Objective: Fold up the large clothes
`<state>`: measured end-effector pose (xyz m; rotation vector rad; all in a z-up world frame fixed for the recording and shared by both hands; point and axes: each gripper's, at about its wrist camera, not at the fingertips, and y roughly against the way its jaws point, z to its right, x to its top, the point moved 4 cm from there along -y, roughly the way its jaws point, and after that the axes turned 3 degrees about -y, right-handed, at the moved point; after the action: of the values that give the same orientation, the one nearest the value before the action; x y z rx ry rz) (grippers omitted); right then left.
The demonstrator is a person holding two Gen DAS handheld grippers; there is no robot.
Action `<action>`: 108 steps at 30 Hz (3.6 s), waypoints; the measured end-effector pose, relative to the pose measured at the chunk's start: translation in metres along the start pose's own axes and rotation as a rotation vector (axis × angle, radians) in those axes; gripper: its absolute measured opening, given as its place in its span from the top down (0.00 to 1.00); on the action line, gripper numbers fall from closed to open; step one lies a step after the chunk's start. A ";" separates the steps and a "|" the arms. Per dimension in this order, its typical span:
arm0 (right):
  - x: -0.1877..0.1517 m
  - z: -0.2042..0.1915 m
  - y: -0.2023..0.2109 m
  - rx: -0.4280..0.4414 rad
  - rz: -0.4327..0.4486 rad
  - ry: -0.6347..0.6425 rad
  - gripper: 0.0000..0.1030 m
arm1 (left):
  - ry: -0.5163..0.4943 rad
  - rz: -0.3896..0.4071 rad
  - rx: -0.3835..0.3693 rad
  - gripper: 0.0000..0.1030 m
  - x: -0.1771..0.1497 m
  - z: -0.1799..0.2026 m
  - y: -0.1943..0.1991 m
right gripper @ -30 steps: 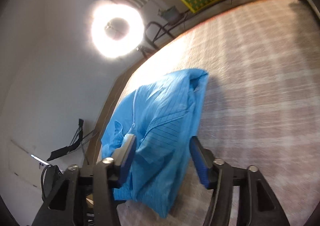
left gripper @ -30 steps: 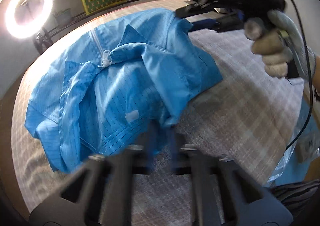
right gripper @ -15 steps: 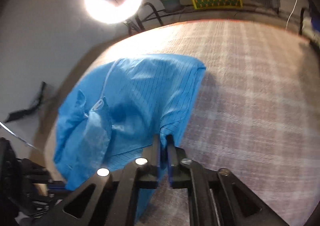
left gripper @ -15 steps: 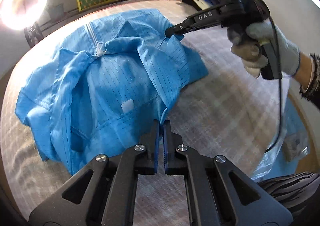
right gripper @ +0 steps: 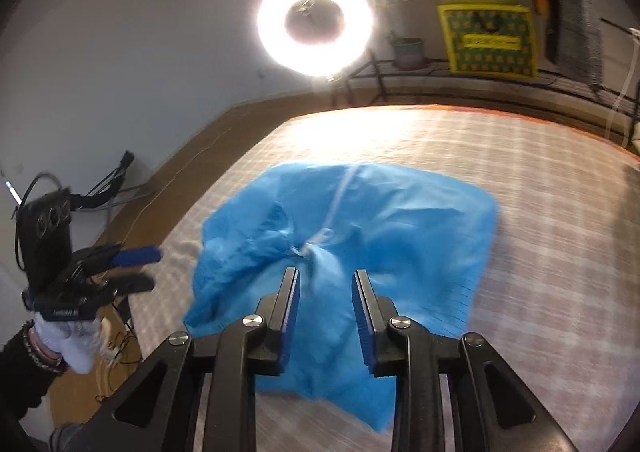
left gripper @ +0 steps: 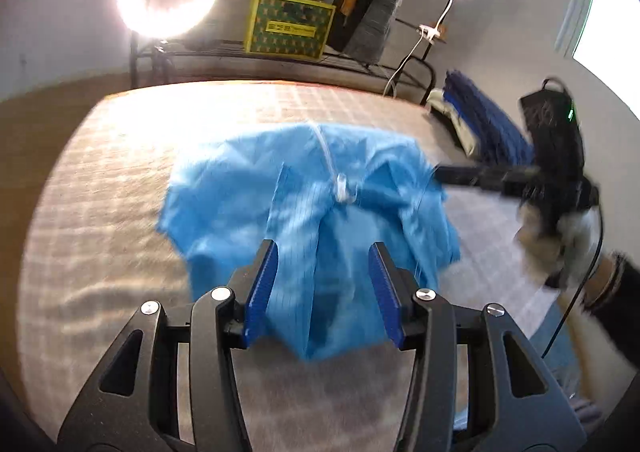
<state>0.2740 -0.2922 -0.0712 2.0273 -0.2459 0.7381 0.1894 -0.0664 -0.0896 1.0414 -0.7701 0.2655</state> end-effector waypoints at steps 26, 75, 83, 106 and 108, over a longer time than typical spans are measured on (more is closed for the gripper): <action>-0.034 0.031 0.014 -0.077 0.002 -0.191 0.51 | 0.445 -0.031 0.135 0.41 -0.010 -0.150 -0.025; 0.039 0.053 -0.097 -0.203 -0.181 0.130 0.75 | -0.060 -0.199 0.108 0.88 0.069 -0.061 -0.192; 0.029 0.066 -0.063 -0.095 -0.131 0.067 0.75 | -0.051 -0.135 0.124 0.87 0.065 -0.075 -0.155; 0.018 0.170 -0.059 0.019 0.004 -0.350 0.98 | 0.017 -0.115 0.176 0.83 0.028 -0.126 -0.136; 0.022 0.162 -0.060 -0.070 -0.024 -0.273 0.97 | 0.038 -0.116 0.200 0.83 0.027 -0.133 -0.130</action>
<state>0.3834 -0.3916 -0.1631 2.0574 -0.3985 0.4298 0.3378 -0.0220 -0.1955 1.2620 -0.6556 0.2657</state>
